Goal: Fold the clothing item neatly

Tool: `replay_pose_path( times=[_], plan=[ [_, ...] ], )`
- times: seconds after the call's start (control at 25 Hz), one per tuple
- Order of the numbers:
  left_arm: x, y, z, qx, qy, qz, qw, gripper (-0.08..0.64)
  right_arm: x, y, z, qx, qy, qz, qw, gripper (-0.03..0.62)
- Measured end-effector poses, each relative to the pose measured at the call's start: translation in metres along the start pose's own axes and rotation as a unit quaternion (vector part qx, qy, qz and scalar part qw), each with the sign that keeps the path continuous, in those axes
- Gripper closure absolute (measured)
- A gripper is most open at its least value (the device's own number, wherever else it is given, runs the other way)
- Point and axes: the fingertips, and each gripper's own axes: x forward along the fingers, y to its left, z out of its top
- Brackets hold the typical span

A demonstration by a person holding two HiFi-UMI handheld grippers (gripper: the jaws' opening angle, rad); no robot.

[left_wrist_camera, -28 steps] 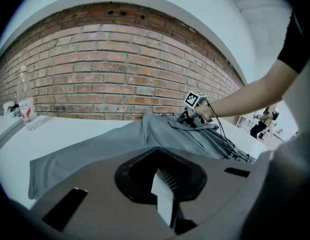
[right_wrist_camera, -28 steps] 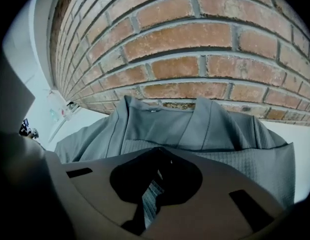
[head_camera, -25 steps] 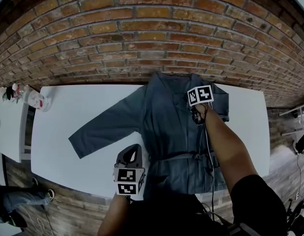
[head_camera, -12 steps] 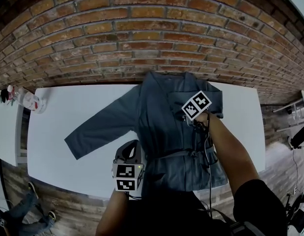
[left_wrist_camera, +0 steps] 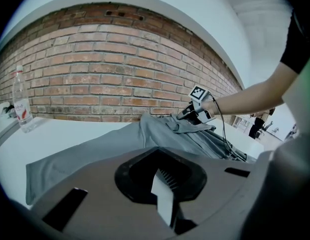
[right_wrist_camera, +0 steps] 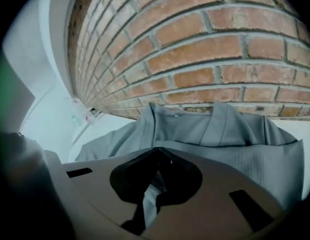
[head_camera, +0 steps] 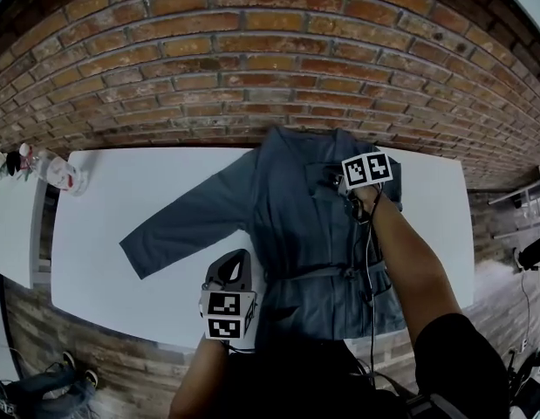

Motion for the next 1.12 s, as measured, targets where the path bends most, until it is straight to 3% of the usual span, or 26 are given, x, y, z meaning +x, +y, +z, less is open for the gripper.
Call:
replay_pose_path(
  times=[0.08, 0.24, 0.64, 0.76, 0.92, 1.04, 1.12],
  plan=[
    [-0.002, 0.001, -0.002, 0.000, 0.002, 0.004, 1.0000, 0.561, 0.015, -0.007, -0.016, -0.004, 0.044, -0.023, 0.999, 0.591],
    [-0.005, 0.008, -0.003, 0.001, 0.000, 0.012, 0.9999, 0.561, 0.024, 0.010, -0.044, -0.027, 0.090, -0.012, 0.995, 0.591],
    [-0.010, 0.046, -0.018, -0.024, 0.017, 0.063, 0.9976, 0.561, 0.012, 0.029, -0.085, -0.046, 0.111, -0.015, 0.993, 0.591],
    [-0.017, 0.076, -0.027, -0.032, 0.028, 0.110, 0.9930, 0.561, 0.014, 0.024, -0.089, -0.035, 0.089, -0.024, 0.995, 0.591],
    [-0.040, 0.128, -0.042, -0.038, 0.036, 0.181, 0.9821, 0.561, 0.004, 0.034, -0.069, -0.003, 0.013, -0.022, 1.000, 0.591],
    [-0.067, 0.161, -0.050, -0.032, 0.039, 0.234, 0.9710, 0.561, -0.011, 0.081, -0.048, 0.016, -0.042, 0.037, 0.998, 0.591],
    [-0.080, 0.176, -0.053, -0.030, 0.037, 0.258, 0.9649, 0.561, -0.021, 0.119, -0.038, 0.005, -0.065, 0.080, 0.995, 0.591]
  ],
)
